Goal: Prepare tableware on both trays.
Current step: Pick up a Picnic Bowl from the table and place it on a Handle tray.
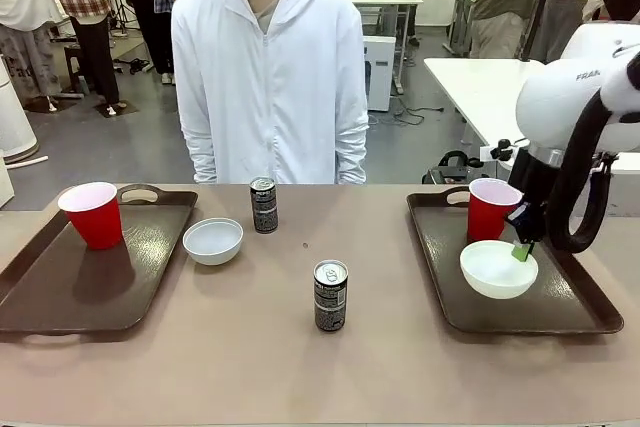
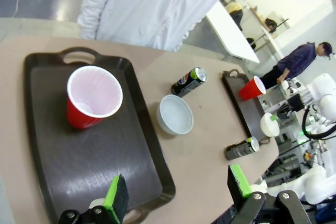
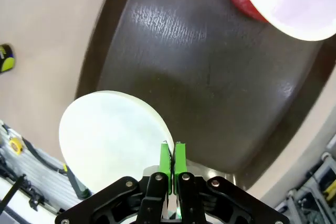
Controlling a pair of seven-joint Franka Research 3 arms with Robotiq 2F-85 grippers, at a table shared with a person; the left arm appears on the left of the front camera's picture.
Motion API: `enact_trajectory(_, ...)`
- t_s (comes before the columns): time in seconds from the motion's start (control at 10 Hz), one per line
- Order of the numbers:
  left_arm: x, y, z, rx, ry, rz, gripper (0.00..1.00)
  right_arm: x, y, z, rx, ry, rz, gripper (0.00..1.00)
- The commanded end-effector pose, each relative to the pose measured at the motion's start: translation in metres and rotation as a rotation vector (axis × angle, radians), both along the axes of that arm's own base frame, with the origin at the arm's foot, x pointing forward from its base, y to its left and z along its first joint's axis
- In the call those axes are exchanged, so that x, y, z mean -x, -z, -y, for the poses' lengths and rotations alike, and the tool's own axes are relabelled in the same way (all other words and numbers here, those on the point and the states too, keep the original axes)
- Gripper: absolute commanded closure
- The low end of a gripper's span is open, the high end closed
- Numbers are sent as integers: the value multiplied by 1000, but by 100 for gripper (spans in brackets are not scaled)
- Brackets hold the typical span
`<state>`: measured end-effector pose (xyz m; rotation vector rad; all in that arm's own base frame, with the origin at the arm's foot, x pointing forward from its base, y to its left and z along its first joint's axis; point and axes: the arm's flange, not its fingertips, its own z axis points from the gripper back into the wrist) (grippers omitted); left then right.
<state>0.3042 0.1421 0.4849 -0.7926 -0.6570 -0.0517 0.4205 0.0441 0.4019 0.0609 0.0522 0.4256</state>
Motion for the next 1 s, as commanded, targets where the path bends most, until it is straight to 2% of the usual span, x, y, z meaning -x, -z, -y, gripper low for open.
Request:
enact_trajectory(0.0, 1, 1, -2, 5, 6, 12, 0, -7, 8, 1, 11, 17, -10, 96)
enact_trajectory(0.2, 1, 1, -2, 5, 6, 12, 0, -12, 19, 6, 21, 22, -12, 96)
enact_trajectory(0.4, 1, 1, -2, 5, 6, 12, 0, -17, 28, 12, 77, 39, 35, 96)
enact_trajectory(0.5, 1, 1, -2, 5, 6, 12, 0, -19, 30, 13, 82, 37, 25, 76)
enact_trajectory(0.6, 1, 1, -2, 5, 6, 12, 0, -16, 27, 13, 87, 21, 36, 37)
enact_trajectory(0.7, 1, 1, -2, 5, 6, 12, 0, -11, 17, 12, 104, 26, 67, 16)
enact_trajectory(0.8, 1, 1, -2, 5, 6, 12, 0, -5, 3, 12, 109, 38, 92, 17)
enact_trajectory(0.9, 1, 1, -2, 5, 6, 12, 0, 0, -14, 12, 95, 41, 99, 0)
